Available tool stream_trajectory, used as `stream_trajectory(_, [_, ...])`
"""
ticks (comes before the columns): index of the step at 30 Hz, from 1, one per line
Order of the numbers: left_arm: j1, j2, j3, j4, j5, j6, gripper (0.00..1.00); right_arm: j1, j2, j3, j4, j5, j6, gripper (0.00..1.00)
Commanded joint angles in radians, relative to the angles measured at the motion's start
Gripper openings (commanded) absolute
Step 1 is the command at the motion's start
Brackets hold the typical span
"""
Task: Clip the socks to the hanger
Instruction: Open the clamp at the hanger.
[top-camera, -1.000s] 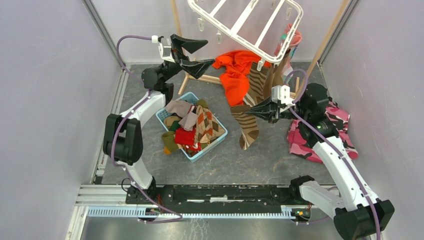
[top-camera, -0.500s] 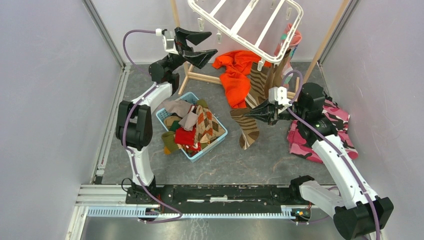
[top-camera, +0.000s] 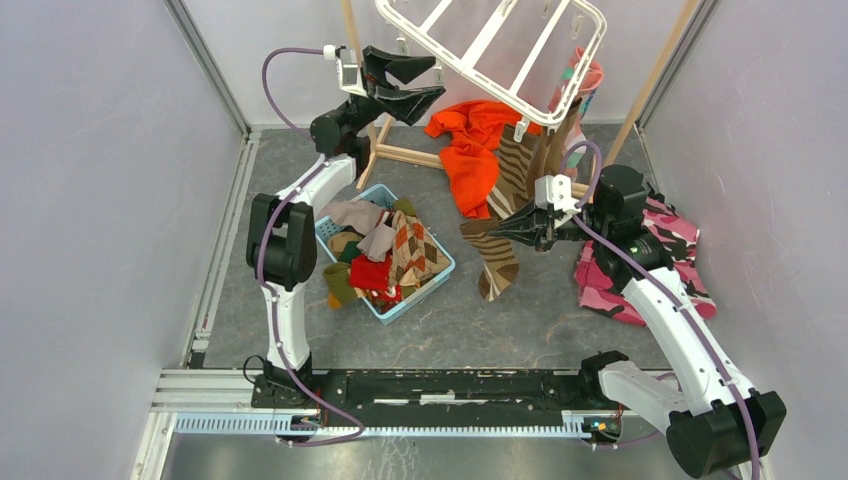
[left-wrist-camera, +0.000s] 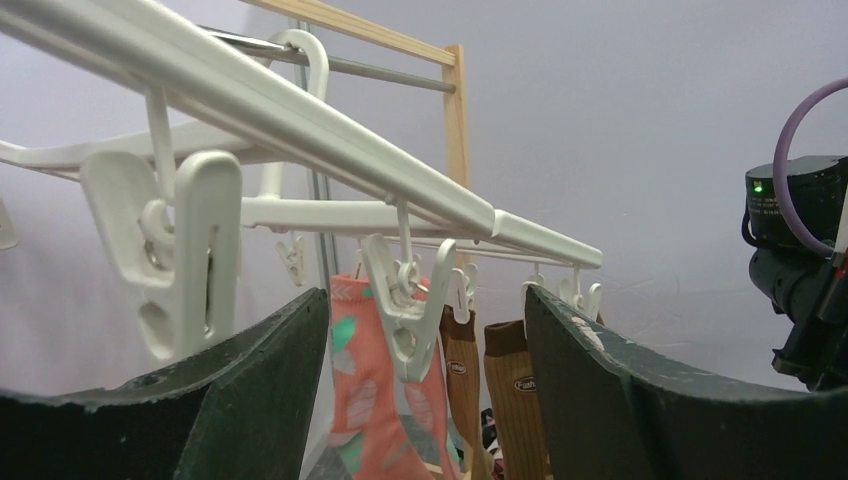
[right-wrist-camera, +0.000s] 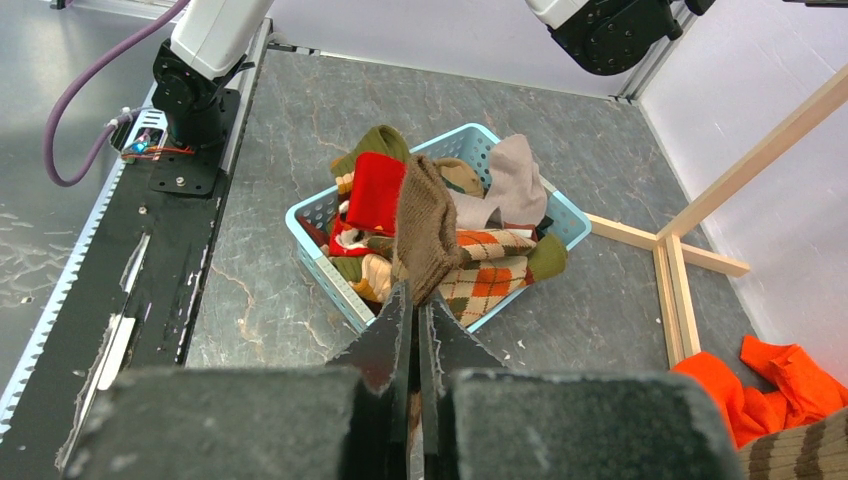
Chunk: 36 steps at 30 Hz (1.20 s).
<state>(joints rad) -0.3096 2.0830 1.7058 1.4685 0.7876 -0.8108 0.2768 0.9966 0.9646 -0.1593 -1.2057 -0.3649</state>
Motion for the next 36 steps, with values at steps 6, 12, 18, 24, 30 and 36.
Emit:
stream_trajectory(6, [-0.023, 0.028, 0.112, -0.027, -0.018, -0.014, 0.75, 0.002, -0.002, 0.049, -0.013, -0.023, -0.029, 0.00])
stream_trajectory(12, [-0.031, 0.038, 0.135, -0.047, -0.009, -0.012, 0.71, 0.000, -0.007, 0.051, -0.022, -0.023, -0.035, 0.00])
stream_trajectory(18, [-0.034, 0.043, 0.153, -0.052, 0.003, -0.021, 0.68, 0.001, -0.008, 0.052, -0.026, -0.023, -0.041, 0.00])
stream_trajectory(24, [-0.036, 0.046, 0.175, -0.056, 0.007, -0.041, 0.65, 0.000, -0.009, 0.052, -0.028, -0.021, -0.043, 0.00])
stream_trajectory(30, [-0.037, 0.048, 0.195, -0.065, 0.023, -0.057, 0.49, 0.000, -0.013, 0.052, -0.032, -0.020, -0.046, 0.00])
stream_trajectory(36, [-0.036, 0.043, 0.195, -0.066, 0.012, -0.083, 0.14, 0.001, -0.013, 0.051, -0.037, 0.003, -0.054, 0.00])
